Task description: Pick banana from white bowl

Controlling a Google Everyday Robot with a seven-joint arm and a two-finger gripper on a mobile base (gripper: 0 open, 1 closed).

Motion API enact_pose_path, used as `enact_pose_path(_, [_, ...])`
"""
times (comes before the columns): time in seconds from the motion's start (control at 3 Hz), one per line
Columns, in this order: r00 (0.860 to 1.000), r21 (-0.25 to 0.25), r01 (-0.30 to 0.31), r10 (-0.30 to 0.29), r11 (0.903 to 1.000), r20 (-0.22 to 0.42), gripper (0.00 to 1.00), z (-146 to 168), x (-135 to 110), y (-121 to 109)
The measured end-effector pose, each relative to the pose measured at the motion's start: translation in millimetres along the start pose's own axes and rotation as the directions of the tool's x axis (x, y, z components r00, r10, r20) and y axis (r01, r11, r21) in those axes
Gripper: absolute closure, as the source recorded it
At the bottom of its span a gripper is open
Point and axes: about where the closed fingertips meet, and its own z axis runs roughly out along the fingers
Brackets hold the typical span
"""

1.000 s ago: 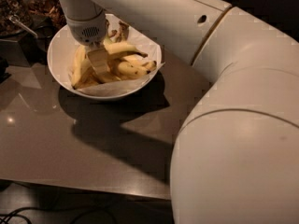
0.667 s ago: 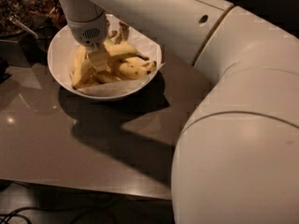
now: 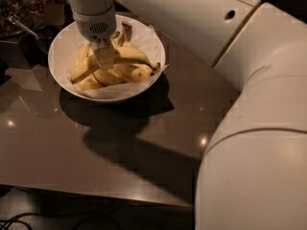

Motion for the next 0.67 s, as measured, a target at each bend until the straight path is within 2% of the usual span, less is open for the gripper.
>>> enact_pose_path(0.67, [0.996, 0.020, -0.026, 0.024, 0.9995, 0.083, 1.00, -46.8, 18.7, 25.6])
